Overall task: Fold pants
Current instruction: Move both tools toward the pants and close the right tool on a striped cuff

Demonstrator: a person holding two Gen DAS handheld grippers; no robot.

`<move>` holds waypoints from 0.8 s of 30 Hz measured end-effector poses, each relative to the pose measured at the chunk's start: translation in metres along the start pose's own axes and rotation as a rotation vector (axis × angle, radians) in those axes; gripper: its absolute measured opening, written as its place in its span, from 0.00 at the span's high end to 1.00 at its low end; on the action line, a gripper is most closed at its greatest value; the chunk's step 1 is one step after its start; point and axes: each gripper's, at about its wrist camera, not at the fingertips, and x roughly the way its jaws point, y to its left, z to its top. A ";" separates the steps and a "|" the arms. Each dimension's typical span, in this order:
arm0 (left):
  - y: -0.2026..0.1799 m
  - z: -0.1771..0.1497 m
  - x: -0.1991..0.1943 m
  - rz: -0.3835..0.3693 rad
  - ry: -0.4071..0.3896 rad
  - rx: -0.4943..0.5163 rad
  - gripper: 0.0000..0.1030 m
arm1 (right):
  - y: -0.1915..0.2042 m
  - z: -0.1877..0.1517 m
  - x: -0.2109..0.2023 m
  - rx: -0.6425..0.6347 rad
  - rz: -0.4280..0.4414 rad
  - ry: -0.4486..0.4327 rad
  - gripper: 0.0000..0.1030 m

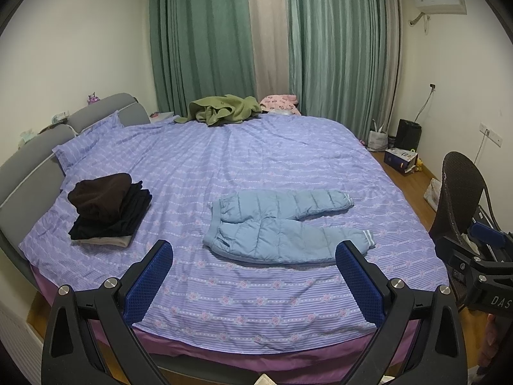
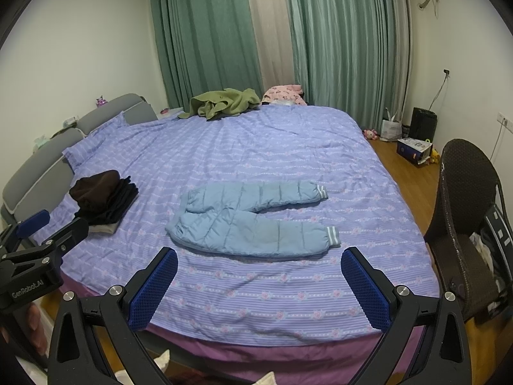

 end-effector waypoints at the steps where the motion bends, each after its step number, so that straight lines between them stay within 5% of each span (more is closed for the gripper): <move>1: 0.002 0.000 0.001 0.000 0.000 -0.002 0.00 | 0.000 0.000 0.000 0.001 -0.001 0.001 0.00; 16: 0.055 0.001 0.051 0.038 0.061 -0.034 0.00 | 0.029 0.004 0.060 0.035 0.013 0.088 0.00; 24: 0.073 0.013 0.109 0.007 0.110 0.007 0.00 | 0.029 0.020 0.104 0.111 -0.091 0.102 0.00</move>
